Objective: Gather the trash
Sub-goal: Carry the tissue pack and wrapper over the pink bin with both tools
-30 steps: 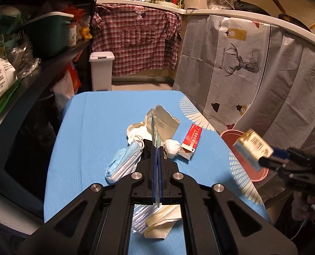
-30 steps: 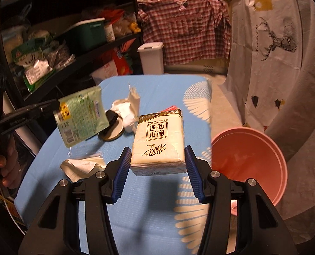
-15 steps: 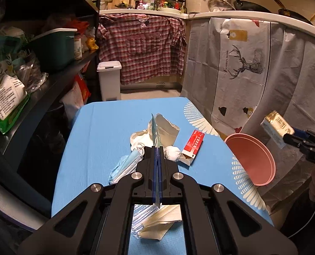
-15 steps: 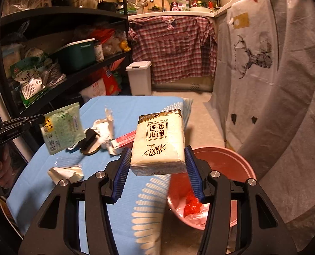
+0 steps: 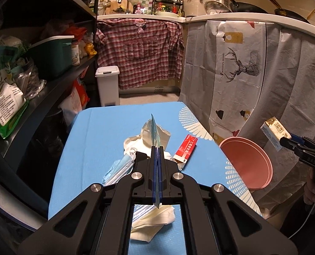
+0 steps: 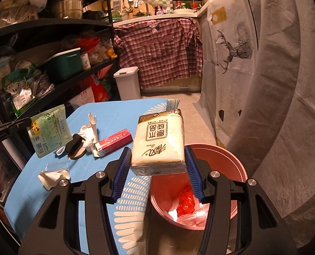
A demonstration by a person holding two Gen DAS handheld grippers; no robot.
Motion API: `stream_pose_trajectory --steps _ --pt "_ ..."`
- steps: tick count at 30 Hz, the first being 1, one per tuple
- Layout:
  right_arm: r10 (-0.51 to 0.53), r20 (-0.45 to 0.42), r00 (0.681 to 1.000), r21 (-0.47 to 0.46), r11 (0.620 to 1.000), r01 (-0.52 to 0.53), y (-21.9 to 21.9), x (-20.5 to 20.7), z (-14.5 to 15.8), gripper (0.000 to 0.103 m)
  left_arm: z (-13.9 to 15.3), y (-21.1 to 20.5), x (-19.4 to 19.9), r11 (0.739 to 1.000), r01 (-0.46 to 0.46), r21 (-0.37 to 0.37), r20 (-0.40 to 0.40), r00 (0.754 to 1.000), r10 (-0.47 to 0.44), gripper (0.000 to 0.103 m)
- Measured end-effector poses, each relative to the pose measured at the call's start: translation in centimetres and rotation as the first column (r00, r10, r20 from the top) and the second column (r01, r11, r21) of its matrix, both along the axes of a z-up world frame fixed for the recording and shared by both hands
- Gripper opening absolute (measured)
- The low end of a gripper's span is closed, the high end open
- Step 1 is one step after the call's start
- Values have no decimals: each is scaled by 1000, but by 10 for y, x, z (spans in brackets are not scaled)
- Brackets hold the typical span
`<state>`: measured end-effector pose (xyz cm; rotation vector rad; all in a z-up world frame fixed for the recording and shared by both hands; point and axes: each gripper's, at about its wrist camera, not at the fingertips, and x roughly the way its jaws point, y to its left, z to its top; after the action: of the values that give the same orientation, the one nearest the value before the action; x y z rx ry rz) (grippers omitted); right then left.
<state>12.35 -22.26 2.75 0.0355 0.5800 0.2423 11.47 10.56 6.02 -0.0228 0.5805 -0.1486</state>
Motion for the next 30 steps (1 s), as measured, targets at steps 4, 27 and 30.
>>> stream_pose_trajectory --steps 4,27,30 --pt "-4 2 1000 3 1000 4 -5 0 -1 52 3 -7 -2 1000 6 0 12 1000 -6 1" --pt "-39 22 999 -12 999 39 -15 -3 0 52 3 -46 5 999 44 4 34 998 -45 1" --pt "-43 24 999 -16 999 44 -16 -3 0 52 3 -51 6 999 52 5 34 998 -52 1"
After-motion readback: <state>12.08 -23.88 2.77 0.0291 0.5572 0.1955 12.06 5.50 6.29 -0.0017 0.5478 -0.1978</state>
